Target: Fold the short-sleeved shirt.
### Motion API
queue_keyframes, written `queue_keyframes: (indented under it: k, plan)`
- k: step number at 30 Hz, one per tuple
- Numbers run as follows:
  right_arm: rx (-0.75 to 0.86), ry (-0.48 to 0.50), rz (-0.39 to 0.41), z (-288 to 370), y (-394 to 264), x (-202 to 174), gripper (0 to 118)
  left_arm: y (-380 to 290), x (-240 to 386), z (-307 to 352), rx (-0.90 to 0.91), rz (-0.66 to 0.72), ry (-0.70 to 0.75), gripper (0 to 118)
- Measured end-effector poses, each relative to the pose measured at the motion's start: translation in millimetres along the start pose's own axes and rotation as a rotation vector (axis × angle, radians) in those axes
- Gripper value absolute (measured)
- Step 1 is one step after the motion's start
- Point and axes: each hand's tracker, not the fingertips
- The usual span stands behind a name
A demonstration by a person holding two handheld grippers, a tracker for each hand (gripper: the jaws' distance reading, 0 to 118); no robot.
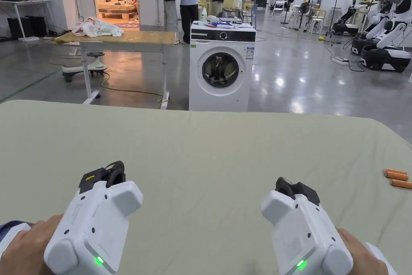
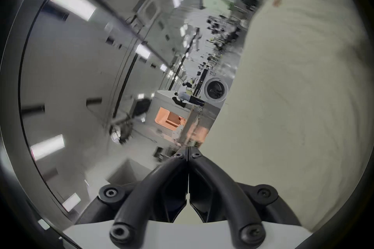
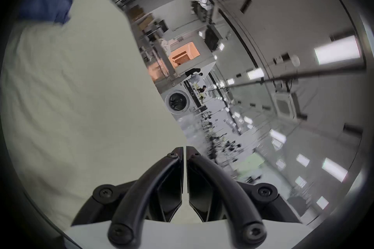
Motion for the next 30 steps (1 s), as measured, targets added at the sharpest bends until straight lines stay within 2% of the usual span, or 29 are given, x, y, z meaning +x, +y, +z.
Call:
queue_keyframes:
  k: [1,2,4,7,9,10,11,12,14,18,23,27,30]
  plan:
    - [0.003,0.014,-0.114,6.2,-0.3,8.7,2,1.2,-7.3,-0.4,-0.020,0.123,-0.015,0]
    - [-0.010,0.035,-0.251,8.2,-1.4,15.3,2,0.6,-17.1,-0.9,-0.043,0.309,-0.046,0]
    - [-0.028,0.054,-0.470,9.3,-5.3,24.1,2,-4.4,-30.3,-2.2,-0.058,0.553,-0.070,0]
    - [-0.053,0.056,-0.722,2.1,-14.6,32.9,2,-10.4,-37.3,-3.7,-0.088,0.823,-0.066,0]
    - [-0.071,0.062,-0.921,-2.5,-22.8,35.5,2,-17.2,-39.3,-6.7,-0.136,1.029,-0.074,0]
    - [-0.088,0.037,-0.999,-3.1,-25.8,34.8,2,-22.6,-39.2,-7.6,-0.142,1.131,-0.084,0]
    - [-0.101,0.022,-1.044,-3.5,-27.6,33.9,2,-25.4,-38.6,-6.0,-0.139,1.228,-0.080,0]
    - [-0.115,0.005,-1.066,-3.2,-28.0,32.6,2,-28.1,-36.6,-4.8,-0.152,1.302,-0.054,0]
    - [-0.109,-0.012,-1.050,-0.6,-23.5,29.4,2,-29.7,-33.5,-1.8,-0.135,1.344,-0.037,0]
    - [-0.104,-0.021,-1.009,1.3,-16.5,26.8,2,-19.7,-30.6,3.7,-0.099,1.258,-0.031,0]
    - [-0.068,-0.027,-0.871,4.6,-7.7,23.7,2,-16.1,-34.1,6.2,-0.115,1.091,-0.086,0]
    - [-0.069,-0.009,-0.868,5.7,-3.7,20.3,2,-33.3,-35.7,11.2,-0.194,0.991,-0.102,0]
    - [-0.068,-0.003,-0.862,5.2,-1.2,17.9,2,-58.7,-46.0,18.6,-0.262,1.009,-0.118,0]
